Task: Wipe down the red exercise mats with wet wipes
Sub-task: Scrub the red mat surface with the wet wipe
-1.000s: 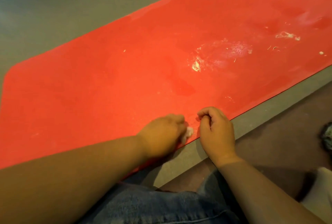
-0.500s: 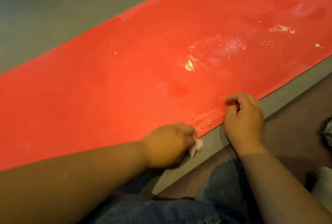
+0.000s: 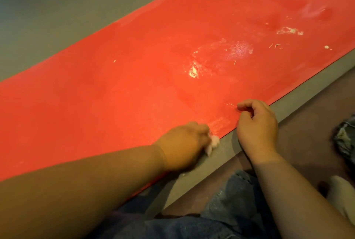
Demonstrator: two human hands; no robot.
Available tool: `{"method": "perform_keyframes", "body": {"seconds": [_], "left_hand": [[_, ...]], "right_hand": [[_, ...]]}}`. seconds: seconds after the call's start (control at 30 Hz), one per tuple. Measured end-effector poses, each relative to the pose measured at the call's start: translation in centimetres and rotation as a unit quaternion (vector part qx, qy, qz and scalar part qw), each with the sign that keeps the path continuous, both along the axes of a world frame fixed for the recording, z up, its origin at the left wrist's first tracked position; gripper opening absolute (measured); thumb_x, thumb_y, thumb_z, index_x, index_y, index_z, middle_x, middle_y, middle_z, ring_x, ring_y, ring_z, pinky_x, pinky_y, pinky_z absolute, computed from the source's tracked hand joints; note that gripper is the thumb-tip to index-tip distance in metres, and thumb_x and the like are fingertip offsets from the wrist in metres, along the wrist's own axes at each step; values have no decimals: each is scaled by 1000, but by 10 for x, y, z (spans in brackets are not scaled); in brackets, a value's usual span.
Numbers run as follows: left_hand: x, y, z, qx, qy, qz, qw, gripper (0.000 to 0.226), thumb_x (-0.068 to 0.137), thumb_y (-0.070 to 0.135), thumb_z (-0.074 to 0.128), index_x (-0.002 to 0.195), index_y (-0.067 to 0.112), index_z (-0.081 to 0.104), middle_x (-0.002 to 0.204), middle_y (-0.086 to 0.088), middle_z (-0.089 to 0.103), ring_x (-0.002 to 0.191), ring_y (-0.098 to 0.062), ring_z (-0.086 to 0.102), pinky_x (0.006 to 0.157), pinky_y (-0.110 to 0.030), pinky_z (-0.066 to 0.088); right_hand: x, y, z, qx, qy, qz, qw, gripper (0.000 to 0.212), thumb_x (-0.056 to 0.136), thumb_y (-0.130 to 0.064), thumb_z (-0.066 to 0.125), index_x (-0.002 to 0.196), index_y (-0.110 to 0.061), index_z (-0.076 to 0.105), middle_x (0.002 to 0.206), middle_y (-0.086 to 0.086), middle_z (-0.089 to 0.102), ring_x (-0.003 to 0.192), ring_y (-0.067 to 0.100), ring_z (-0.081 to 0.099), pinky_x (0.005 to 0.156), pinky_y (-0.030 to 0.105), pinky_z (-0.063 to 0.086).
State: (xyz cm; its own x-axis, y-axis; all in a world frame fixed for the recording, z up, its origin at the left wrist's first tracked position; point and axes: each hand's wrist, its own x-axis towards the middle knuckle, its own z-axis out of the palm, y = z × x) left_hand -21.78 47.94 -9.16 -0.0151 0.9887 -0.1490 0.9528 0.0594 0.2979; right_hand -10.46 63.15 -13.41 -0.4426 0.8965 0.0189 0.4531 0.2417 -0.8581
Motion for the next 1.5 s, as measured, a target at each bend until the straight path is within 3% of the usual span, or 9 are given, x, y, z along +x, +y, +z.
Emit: {"method": "perform_keyframes", "body": {"seconds": [0.1, 0.33, 0.57, 0.67, 0.8, 1.03, 1.23, 1.37, 1.5], "left_hand": [[-18, 1, -1, -28, 38, -136, 990, 20, 91, 23, 59, 105, 12, 68, 102, -5, 60, 89, -24, 56, 66, -38, 52], [-56, 62, -3, 37, 106, 307, 945, 29, 99, 23, 46, 85, 11, 68, 97, -11, 57, 91, -32, 56, 69, -30, 31], [7, 37, -12, 20, 14, 17, 1000, 19, 92, 27, 51, 101, 16, 65, 98, -3, 54, 89, -24, 50, 65, -35, 40], [-45, 56, -4, -13, 55, 159, 986, 34, 99, 41, 41, 97, 15, 63, 96, -2, 50, 90, -24, 53, 70, -28, 34], [-80, 53, -1, -23, 135, 351, 926, 26, 101, 22, 44, 104, 14, 69, 107, -12, 55, 102, -32, 57, 82, -36, 42], [22, 23, -7, 38, -25, 107, 993, 11, 93, 19, 52, 99, 20, 61, 106, -2, 59, 94, -25, 51, 73, -34, 39], [-37, -15, 19, 22, -45, 217, 975, 46, 90, 27, 55, 133, 18, 41, 140, -7, 42, 118, -27, 52, 96, -34, 42], [-81, -74, 19, -235, 61, 281, 928, 102, 77, 59, 65, 153, 26, 5, 158, -15, 7, 145, -34, 13, 117, -36, 15], [-86, -114, 9, -316, 4, 317, 894, 119, 65, 71, 69, 147, 44, -13, 158, -5, -20, 145, -40, -3, 117, -48, 15]], "right_hand": [[0, 0, 0, -12, 8, 2, 1000, 34, 82, -1, 43, 83, -32, 58, 97, -10, 59, 101, 18, 54, 79, 28, 40], [1, 1, 1, -32, 24, -6, 999, 38, 82, 0, 41, 81, -34, 56, 96, -8, 63, 99, 13, 56, 77, 25, 40], [1, 0, 1, -51, 24, -34, 998, 34, 85, -3, 41, 85, -31, 60, 98, -6, 65, 91, 10, 59, 74, 27, 46], [3, 1, 4, -54, 26, -25, 998, 34, 86, -2, 40, 86, -30, 60, 99, -5, 65, 92, 8, 59, 73, 23, 44], [4, 1, 3, -59, 24, -25, 998, 34, 86, -1, 40, 87, -29, 60, 100, -5, 64, 89, 3, 57, 68, 14, 41], [0, -2, 4, -30, 23, -26, 999, 28, 88, -10, 43, 83, -34, 58, 96, -8, 62, 96, 16, 57, 77, 31, 48], [-5, -49, 7, 109, -74, 204, 970, 16, 84, -32, 63, 94, -24, 72, 100, -6, 59, 101, 17, 45, 87, 37, 43], [-2, -81, 2, 164, -76, 372, 910, 16, 88, -18, 62, 100, -15, 72, 95, -2, 56, 92, 17, 47, 78, 29, 46], [0, -34, 7, 121, -85, 245, 958, 18, 91, -15, 60, 105, -10, 68, 101, 5, 57, 91, 21, 54, 77, 24, 38]]}}
